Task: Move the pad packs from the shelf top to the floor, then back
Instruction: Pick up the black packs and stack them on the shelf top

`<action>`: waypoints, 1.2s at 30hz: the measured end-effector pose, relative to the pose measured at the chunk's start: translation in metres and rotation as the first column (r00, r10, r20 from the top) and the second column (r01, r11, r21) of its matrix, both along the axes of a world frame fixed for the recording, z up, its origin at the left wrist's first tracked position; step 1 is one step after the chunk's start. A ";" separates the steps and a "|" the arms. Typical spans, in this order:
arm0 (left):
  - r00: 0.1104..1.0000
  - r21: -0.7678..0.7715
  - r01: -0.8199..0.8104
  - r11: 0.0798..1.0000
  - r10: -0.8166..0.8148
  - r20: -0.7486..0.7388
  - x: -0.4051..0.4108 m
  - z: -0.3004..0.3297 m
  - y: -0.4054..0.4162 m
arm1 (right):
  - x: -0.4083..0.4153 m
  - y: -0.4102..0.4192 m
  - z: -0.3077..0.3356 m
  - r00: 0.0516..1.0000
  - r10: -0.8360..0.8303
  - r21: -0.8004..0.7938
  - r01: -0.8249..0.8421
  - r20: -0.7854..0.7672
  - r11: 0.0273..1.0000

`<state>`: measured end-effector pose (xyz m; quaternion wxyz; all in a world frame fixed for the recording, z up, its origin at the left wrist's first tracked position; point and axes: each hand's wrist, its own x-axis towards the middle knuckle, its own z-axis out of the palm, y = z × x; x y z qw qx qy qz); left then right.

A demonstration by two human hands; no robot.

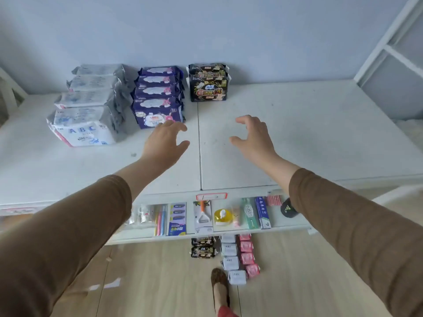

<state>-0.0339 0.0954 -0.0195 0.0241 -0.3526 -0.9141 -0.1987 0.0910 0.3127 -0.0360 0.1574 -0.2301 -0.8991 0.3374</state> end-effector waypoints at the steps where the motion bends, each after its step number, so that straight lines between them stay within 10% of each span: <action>1: 1.000 0.019 0.010 1.000 -0.010 -0.005 0.020 -0.003 -0.011 | 0.023 -0.013 0.000 1.000 0.006 0.013 -0.006 -0.014 1.000; 9: 0.991 0.199 0.119 0.973 -0.128 0.033 0.172 -0.069 -0.102 | 0.170 -0.115 -0.059 0.980 0.012 0.003 -0.012 -0.199 1.000; 19: 0.914 -0.110 0.027 0.994 0.020 0.405 0.260 -0.292 -0.159 | 0.253 -0.164 -0.282 0.978 0.059 -0.309 0.005 0.198 0.951; 27: 0.817 -0.369 -0.044 0.928 0.246 0.522 0.251 -0.493 -0.166 | 0.256 -0.179 -0.487 0.892 0.048 -0.444 0.176 0.449 0.878; 36: 0.806 -0.312 -0.113 0.943 0.270 0.527 0.179 -0.687 -0.138 | 0.177 -0.175 -0.685 0.873 0.050 -0.350 0.141 0.486 0.926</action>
